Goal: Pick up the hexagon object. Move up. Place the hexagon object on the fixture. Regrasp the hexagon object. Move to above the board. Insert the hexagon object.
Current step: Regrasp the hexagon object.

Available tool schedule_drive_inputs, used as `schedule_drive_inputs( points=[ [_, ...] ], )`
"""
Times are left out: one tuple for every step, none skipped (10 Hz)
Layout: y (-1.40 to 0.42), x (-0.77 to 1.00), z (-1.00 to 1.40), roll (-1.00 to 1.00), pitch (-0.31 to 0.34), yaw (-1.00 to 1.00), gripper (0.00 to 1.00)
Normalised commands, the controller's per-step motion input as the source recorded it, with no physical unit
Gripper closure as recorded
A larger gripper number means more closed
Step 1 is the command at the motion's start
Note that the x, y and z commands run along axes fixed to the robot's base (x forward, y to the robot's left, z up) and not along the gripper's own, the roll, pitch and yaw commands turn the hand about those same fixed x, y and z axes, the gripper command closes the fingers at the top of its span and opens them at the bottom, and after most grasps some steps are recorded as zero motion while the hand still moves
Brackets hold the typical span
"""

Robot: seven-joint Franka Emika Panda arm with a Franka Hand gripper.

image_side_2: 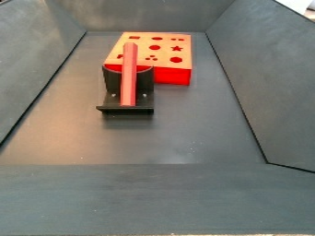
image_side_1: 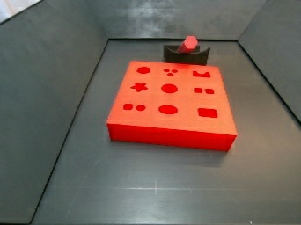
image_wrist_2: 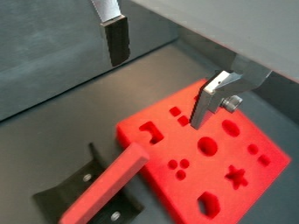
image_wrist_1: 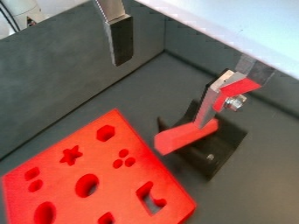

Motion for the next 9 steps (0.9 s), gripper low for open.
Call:
schedule_drive_inputs(
  points=[
    [-0.03,-0.01,0.01,1.0,-0.005,0.03,0.0],
    [-0.02,0.0,0.01,1.0,-0.005,0.03,0.0],
    [-0.02,0.0,0.01,1.0,0.0,0.04,0.0],
    [-0.02,0.0,0.01,1.0,0.006,0.04,0.0],
    [-0.02,0.01,0.0,1.0,0.013,0.04,0.0],
    [-0.02,0.03,0.0,1.0,0.021,0.04,0.0],
    [-0.03,0.04,0.0,1.0,0.035,0.04,0.0],
    [-0.03,0.05,0.0,1.0,0.049,0.05,0.0],
    [-0.03,0.06,0.0,1.0,0.06,0.05,0.0]
  ],
)
